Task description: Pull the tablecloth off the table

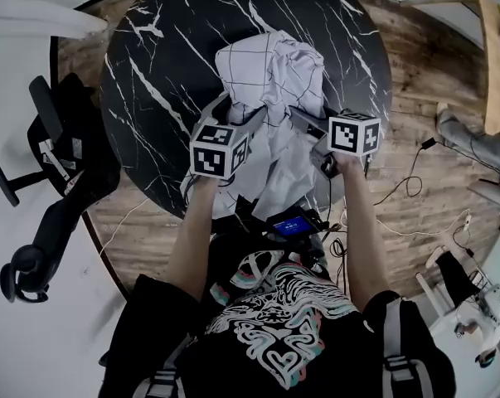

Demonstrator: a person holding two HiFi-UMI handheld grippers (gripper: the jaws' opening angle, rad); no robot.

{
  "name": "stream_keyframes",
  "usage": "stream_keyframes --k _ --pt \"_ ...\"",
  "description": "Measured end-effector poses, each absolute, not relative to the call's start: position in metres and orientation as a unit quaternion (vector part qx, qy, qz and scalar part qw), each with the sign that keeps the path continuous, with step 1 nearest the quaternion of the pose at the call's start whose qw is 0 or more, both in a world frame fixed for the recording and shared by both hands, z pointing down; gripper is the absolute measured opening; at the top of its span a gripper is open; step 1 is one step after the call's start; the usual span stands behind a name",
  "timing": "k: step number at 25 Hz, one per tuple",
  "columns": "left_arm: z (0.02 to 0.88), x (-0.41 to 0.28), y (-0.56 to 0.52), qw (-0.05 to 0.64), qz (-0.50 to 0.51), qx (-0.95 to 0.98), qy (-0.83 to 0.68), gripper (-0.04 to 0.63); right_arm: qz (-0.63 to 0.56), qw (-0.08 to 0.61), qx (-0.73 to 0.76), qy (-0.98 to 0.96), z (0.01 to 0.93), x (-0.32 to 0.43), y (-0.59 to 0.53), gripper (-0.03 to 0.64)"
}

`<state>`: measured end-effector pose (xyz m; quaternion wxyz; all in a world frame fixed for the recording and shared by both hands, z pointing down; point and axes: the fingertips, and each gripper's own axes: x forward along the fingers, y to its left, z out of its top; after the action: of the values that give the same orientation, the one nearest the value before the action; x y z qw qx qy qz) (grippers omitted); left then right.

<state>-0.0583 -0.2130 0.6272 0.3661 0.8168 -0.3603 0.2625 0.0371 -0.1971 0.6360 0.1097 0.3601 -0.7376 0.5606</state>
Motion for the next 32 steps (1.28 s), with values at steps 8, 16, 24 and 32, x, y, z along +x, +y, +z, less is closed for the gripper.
stream_keyframes --k 8,16,24,32 --pt "0.625 -0.055 -0.213 0.371 0.247 0.814 -0.372 0.252 0.550 0.100 0.365 -0.745 0.632 0.030 -0.196 0.173" --pt "0.623 -0.053 -0.211 0.367 0.234 0.818 -0.376 0.210 0.549 0.078 0.367 -0.747 0.627 0.021 -0.194 0.156" --pt "0.622 -0.051 -0.210 0.368 0.227 0.819 -0.376 0.199 0.540 0.082 0.370 -0.751 0.625 0.018 -0.194 0.144" --pt "0.609 -0.049 -0.201 0.369 0.200 0.833 -0.360 0.189 0.504 0.086 0.386 -0.768 0.604 0.006 -0.185 0.135"
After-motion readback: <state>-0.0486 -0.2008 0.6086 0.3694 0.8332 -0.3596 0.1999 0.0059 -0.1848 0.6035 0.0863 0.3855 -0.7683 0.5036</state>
